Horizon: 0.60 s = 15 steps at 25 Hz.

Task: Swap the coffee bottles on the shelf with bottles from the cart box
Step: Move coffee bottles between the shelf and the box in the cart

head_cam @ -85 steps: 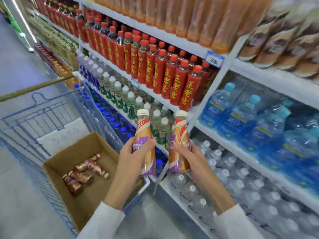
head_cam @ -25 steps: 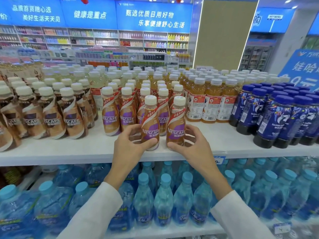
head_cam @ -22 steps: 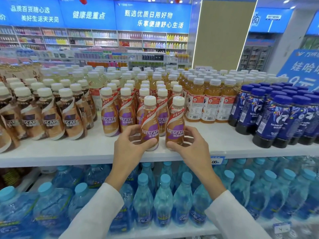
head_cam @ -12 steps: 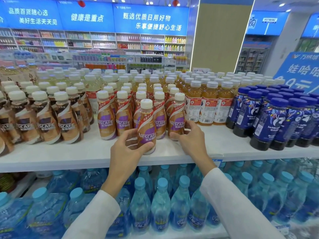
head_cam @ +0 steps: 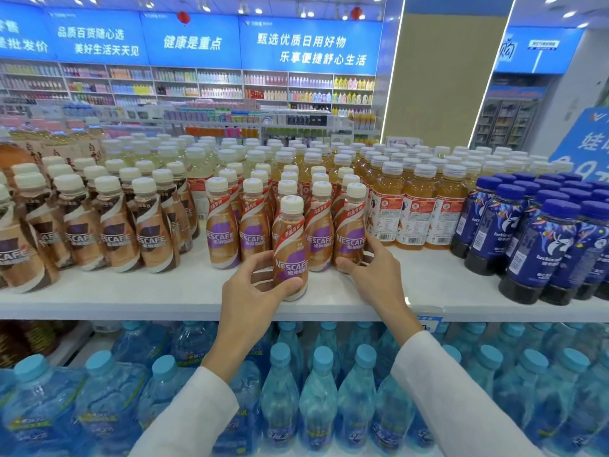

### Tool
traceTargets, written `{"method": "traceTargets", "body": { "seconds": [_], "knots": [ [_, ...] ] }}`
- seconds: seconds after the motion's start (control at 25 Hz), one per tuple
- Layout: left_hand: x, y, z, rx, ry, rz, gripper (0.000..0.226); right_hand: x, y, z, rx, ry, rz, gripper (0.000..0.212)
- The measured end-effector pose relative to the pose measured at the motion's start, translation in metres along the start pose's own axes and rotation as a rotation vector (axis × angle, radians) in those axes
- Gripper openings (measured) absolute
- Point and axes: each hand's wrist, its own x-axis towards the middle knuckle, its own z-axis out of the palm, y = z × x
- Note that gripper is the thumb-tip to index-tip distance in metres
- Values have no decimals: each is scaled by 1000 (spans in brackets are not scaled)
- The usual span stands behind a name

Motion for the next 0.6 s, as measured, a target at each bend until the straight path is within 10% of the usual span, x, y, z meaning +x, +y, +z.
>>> {"method": "traceTargets", "body": {
  "seconds": [0.6],
  "knots": [
    [30, -19, -89, 95, 144, -32, 57, -1, 0, 5, -69, 13, -30, 68]
  ]
}}
